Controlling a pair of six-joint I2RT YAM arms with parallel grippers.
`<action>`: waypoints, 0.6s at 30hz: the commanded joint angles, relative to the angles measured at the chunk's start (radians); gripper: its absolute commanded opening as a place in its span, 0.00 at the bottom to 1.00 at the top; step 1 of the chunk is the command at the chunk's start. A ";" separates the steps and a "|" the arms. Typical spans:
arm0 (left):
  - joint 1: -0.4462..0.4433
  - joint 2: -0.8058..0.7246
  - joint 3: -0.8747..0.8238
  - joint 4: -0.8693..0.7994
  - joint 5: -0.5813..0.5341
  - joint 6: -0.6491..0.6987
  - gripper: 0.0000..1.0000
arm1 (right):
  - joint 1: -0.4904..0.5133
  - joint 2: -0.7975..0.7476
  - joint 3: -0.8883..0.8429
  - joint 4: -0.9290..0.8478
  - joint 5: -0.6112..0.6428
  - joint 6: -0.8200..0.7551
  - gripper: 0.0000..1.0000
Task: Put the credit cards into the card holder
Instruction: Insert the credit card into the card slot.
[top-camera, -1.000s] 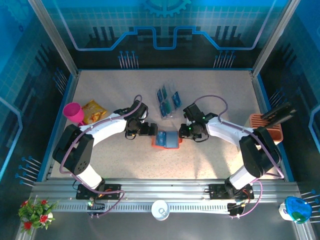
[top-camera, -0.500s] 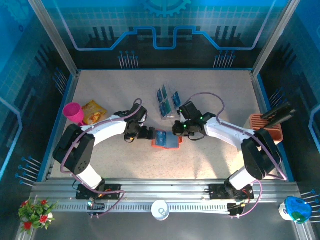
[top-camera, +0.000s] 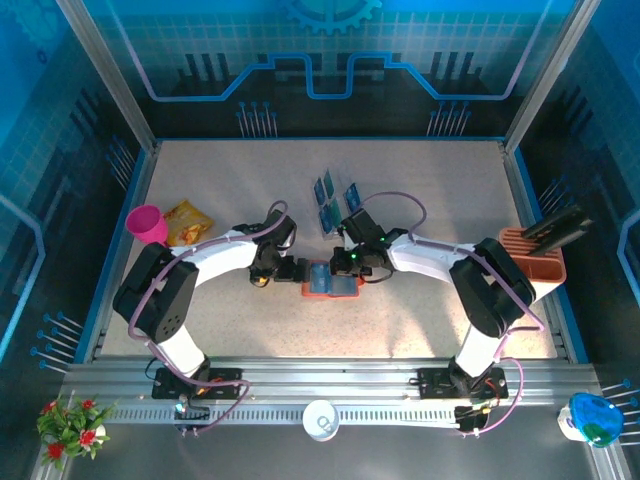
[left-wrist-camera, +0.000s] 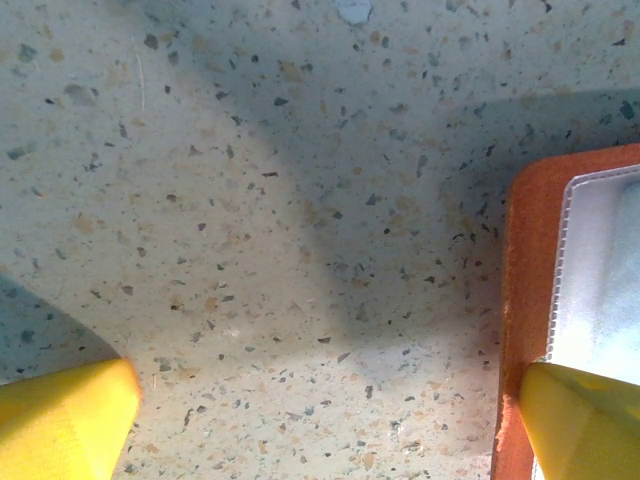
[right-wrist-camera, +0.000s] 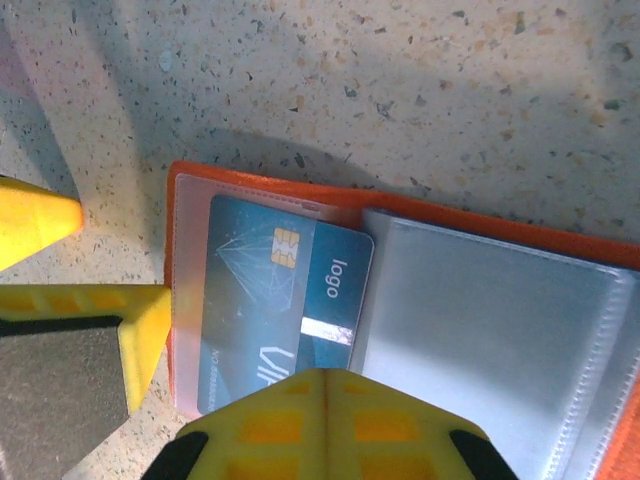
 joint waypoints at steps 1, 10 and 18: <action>-0.003 0.029 -0.002 -0.032 -0.012 0.032 0.99 | 0.016 0.031 0.035 0.023 -0.016 0.012 0.02; -0.003 0.041 0.003 -0.026 -0.008 0.036 0.99 | 0.023 0.076 0.044 0.009 0.002 0.005 0.00; -0.003 0.054 0.006 -0.022 -0.002 0.043 0.99 | 0.027 0.121 0.052 0.002 -0.006 0.002 0.00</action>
